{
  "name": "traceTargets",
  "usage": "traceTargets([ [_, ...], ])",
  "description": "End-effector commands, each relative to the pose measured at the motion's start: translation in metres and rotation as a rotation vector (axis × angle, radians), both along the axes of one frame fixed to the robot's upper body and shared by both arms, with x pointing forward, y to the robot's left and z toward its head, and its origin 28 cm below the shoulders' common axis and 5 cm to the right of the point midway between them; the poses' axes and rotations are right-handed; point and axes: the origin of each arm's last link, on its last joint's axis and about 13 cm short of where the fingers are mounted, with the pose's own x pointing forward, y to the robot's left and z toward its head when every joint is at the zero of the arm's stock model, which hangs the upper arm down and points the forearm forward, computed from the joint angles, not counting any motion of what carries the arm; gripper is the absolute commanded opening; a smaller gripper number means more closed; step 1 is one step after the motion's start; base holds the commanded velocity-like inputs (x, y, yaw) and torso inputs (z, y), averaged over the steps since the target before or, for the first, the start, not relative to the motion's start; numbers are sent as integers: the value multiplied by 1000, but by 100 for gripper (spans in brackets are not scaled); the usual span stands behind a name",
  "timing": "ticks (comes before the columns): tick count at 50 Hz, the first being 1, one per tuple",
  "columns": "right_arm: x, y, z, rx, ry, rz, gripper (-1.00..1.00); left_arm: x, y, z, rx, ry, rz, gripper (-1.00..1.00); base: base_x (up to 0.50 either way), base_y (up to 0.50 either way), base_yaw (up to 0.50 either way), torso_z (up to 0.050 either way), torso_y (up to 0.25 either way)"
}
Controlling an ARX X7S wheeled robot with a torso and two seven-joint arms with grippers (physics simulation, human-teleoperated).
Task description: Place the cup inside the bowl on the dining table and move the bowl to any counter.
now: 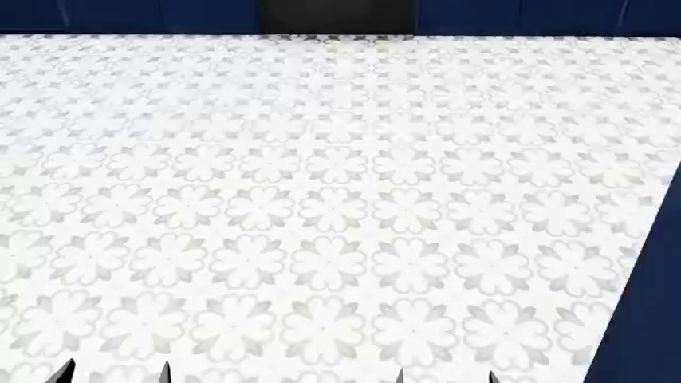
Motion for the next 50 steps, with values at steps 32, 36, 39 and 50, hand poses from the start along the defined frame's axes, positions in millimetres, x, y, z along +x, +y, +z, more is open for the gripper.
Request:
traceTargets([
  [32,0,0,1,3,7,-5,100,2,-4,0,2,8,-5,100,-213,8,0,0,0],
  [36,0,0,0,1,6,-3,100,1,-1,1,-2,1,-5,100,-500,46,0,0,0],
  [39,0,0,1,0,6,-4,100,0,0,1,-3,0,-4,100,-500,47,0,0,0],
  [50,1,0,0,1,9,-12,100,0,0,0,-1,5,-5,100,-500,45,0,0,0],
])
